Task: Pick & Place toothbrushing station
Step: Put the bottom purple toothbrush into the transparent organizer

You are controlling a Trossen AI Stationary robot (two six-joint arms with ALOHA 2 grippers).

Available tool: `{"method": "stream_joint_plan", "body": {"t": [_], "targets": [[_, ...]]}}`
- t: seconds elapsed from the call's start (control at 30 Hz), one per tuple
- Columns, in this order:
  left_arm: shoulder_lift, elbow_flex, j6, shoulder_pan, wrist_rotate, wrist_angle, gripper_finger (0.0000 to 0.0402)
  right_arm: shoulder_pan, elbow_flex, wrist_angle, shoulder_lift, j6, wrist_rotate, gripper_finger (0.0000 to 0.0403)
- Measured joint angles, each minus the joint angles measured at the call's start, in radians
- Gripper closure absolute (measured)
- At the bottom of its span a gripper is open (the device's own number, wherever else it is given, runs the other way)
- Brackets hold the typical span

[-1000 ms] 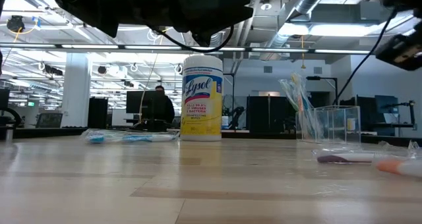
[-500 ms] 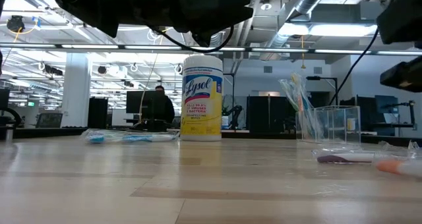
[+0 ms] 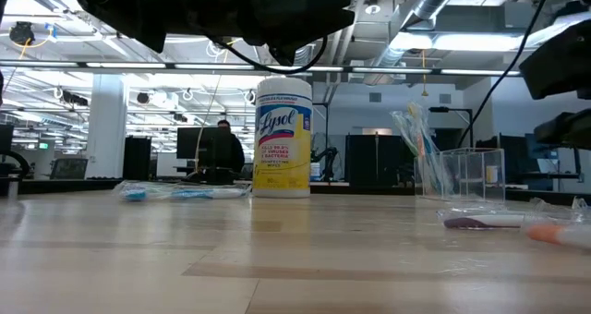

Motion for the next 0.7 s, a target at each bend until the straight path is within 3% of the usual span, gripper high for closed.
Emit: {"method": "stream_joint_plan", "body": {"t": [0.13, 0.3, 0.57, 0.7], "targets": [[0.0, 0.0, 0.0, 0.0, 0.0, 0.0, 0.0266, -0.003, 0.0, -0.003, 0.0, -0.003, 0.0, 0.0286], [0.0, 0.0, 0.0, 0.0, 0.0, 0.0, 0.0266, -0.007, 0.0, -0.004, 0.0, -0.032, -0.024, 0.0386], [0.0, 0.0, 0.0, 0.0, 0.0, 0.0, 0.0266, -0.015, 0.014, -0.022, 0.0, -0.068, -0.023, 0.0401], [0.0, 0.0, -0.021, 0.0, 0.0, 0.0, 0.0266, -0.015, 0.088, -0.129, 0.0, -0.094, 0.024, 0.0402]]}}
